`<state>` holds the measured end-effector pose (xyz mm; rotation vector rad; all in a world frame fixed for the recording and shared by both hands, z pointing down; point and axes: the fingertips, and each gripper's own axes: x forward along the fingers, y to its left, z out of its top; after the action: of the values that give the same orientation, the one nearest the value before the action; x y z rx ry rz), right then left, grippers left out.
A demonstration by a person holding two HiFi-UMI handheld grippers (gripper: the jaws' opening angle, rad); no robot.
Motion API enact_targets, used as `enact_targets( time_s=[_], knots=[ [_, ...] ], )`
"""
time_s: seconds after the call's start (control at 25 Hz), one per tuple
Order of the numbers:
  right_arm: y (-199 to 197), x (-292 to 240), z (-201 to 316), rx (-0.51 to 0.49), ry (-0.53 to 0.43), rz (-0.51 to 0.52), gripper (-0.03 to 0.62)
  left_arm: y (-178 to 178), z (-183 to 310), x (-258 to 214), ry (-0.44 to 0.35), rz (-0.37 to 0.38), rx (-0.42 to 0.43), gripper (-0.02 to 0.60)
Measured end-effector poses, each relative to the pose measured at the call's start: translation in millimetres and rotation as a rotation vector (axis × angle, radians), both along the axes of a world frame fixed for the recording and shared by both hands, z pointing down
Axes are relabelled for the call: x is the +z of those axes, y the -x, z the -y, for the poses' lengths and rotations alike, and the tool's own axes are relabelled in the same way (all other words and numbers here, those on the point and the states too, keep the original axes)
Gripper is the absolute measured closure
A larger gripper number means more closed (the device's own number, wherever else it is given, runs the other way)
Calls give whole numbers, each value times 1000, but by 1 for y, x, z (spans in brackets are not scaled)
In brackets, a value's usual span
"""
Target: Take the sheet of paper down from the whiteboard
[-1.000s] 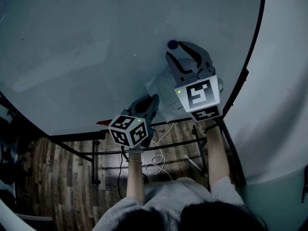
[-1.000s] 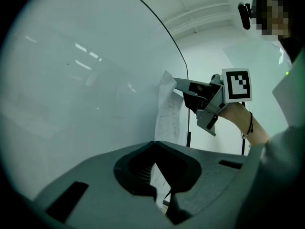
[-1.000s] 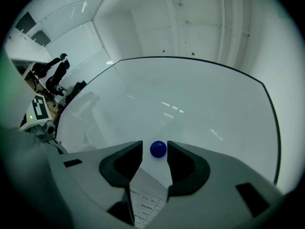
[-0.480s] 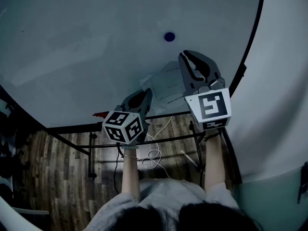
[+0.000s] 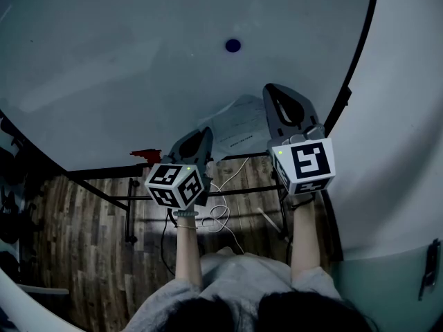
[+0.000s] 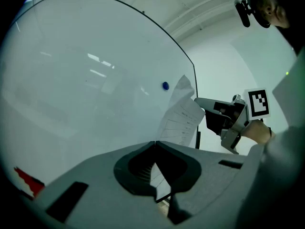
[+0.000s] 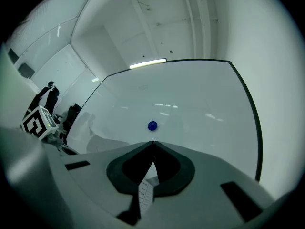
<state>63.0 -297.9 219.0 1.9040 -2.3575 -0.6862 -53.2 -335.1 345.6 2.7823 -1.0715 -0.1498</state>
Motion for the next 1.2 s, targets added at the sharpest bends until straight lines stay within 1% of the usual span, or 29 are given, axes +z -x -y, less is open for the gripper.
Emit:
enact_targets(
  time_s=[0.2,0.52,0.64,0.8,1.2],
  knots=[
    [-4,14,-6,-40,37,26,592,7,-11,6,-2,20,-93,575],
    [2,35,-17,-114,82,63,594,16,-30,6,-17,40,-182,575],
    [-1,43,-24,-121,97,89,594,17,-37,3,-25,44,-199,575],
    [-9,52,-35,-124,101,134,594,12,-43,-4,-55,62,-210,575],
    [-21,55,-39,-109,102,124,594,0,-46,-10,-78,77,-205,575]
  ],
)
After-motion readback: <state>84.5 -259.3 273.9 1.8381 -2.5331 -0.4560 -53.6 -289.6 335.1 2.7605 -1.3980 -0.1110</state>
